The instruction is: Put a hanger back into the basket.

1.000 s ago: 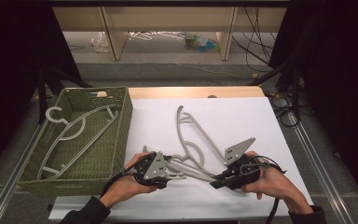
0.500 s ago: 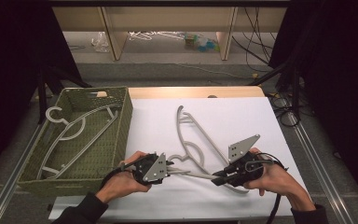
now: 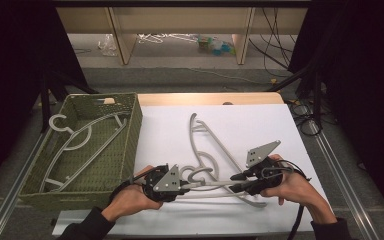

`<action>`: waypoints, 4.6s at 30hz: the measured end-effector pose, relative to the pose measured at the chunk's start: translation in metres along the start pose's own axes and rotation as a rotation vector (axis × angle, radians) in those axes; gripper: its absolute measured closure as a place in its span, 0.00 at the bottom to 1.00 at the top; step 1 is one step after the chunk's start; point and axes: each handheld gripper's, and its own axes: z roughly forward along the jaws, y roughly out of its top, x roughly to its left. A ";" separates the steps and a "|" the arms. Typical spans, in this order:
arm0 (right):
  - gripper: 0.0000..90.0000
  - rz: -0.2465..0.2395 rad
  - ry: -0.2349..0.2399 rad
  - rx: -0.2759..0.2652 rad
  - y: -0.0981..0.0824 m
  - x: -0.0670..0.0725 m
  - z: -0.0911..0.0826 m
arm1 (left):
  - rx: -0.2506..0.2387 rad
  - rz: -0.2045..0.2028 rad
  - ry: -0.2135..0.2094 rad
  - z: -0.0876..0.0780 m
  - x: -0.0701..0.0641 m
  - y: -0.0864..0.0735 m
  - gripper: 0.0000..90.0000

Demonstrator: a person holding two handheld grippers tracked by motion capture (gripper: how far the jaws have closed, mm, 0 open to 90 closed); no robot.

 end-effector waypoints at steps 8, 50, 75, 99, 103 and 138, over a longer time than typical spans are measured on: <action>0.49 0.058 -0.078 -0.027 0.001 -0.001 -0.005 | -0.020 -0.123 -0.020 -0.014 -0.003 0.003 0.88; 0.30 0.170 -0.267 -0.182 -0.019 0.014 -0.002 | -0.231 -0.369 0.258 -0.144 0.052 0.004 0.88; 0.30 0.185 -0.268 -0.162 -0.024 0.010 0.003 | -0.185 -0.473 0.543 -0.210 0.116 -0.074 0.88; 0.26 0.191 -0.276 -0.168 -0.025 0.007 0.005 | -0.154 -0.539 0.625 -0.225 0.131 -0.138 0.88; 0.25 0.185 -0.277 -0.174 -0.024 0.007 0.005 | -0.132 -0.556 0.624 -0.224 0.132 -0.147 0.88; 0.25 0.180 -0.250 -0.145 -0.025 0.006 0.011 | 0.084 -0.596 0.535 -0.180 0.143 -0.192 0.87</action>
